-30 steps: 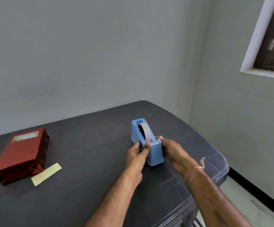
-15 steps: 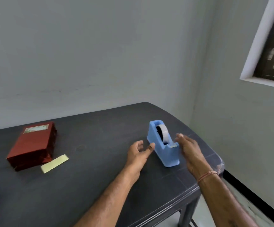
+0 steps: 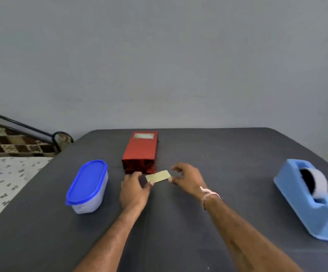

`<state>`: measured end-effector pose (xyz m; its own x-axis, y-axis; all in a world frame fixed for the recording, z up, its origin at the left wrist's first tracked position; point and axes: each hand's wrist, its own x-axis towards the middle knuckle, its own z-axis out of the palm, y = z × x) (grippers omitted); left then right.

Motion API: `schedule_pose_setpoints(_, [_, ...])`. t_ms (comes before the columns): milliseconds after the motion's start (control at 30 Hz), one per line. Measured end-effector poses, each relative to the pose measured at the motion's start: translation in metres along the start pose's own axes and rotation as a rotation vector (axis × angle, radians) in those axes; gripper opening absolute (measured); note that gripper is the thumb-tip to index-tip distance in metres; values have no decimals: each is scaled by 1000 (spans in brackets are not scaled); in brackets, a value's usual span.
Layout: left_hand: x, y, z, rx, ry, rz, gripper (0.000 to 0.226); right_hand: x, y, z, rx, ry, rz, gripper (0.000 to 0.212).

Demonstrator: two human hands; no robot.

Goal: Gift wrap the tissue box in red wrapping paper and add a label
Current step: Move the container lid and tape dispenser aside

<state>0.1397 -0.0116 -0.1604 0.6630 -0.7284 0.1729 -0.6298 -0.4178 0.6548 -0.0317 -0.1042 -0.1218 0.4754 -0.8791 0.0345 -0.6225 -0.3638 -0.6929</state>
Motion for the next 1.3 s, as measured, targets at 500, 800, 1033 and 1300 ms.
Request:
schedule_pose_setpoints(500, [24, 16, 7, 47, -47, -74, 27, 76, 9, 14, -20, -226, -5, 17])
schedule_pose_setpoints(800, [-11, 90, -47, -823, -361, -626, 10, 8, -27, -55, 701, -381, 472, 11])
schedule_pose_setpoints(1033, [-37, 176, -80, -1097, -593, -736, 18, -58, -58, -136, 854, -263, 481, 31])
schedule_pose_setpoints(1300, [-57, 267, -36, -1038, -688, -649, 9, -88, -31, -217, 1037, 16, 525, 25])
